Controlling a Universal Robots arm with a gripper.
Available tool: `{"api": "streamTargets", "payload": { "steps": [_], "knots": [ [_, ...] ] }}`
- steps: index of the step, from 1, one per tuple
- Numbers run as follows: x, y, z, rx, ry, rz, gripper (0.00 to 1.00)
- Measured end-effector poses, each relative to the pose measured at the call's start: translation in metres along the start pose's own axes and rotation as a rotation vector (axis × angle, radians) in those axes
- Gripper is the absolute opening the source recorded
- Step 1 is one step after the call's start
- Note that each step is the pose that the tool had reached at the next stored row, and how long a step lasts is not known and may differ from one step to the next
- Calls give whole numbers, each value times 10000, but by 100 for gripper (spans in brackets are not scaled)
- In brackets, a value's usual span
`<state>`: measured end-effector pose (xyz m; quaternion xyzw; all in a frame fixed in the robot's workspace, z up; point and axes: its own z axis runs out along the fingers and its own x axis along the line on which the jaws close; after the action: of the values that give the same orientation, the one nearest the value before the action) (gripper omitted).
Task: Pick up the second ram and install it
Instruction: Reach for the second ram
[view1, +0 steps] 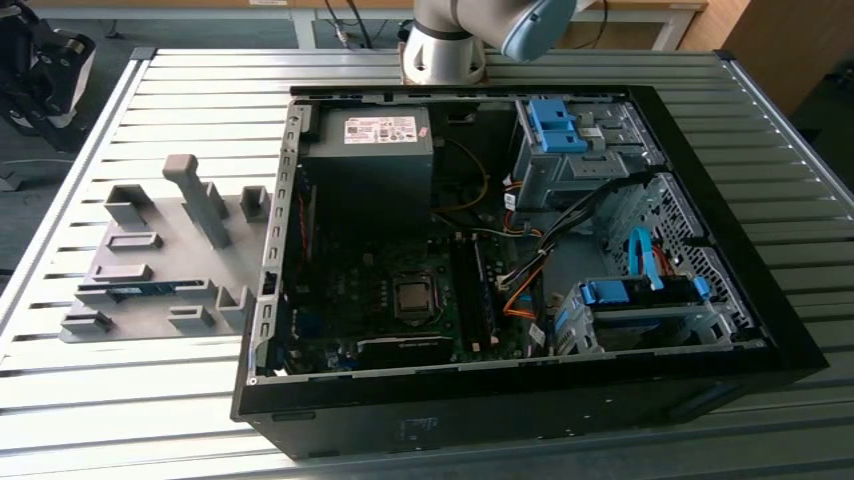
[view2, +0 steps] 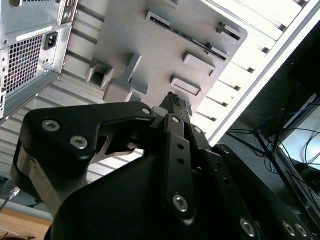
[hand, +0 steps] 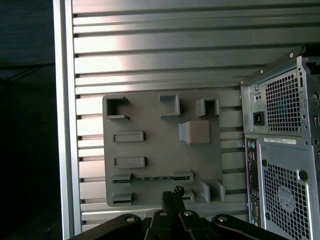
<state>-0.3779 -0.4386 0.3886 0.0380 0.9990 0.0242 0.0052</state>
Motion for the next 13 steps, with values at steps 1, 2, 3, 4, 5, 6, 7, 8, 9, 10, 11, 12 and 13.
{"api": "streamTargets", "payload": {
  "steps": [1,2,3,4,5,6,7,8,9,10,11,12,13],
  "knots": [
    [1,0,1,-17,56,4,11],
    [1,0,1,-23,68,5,11],
    [1,0,0,-23,69,5,11],
    [1,1,0,-23,70,5,11],
    [1,0,0,-24,69,5,11],
    [0,0,0,-24,69,5,11],
    [0,0,0,-24,69,5,11],
    [1,0,0,-24,69,5,11],
    [4,-1,0,-24,70,4,11],
    [14,-1,1,-26,69,5,11],
    [30,-4,0,-25,69,5,11],
    [53,-7,0,-26,69,4,11],
    [77,-10,0,-26,68,4,11]
  ]
}}
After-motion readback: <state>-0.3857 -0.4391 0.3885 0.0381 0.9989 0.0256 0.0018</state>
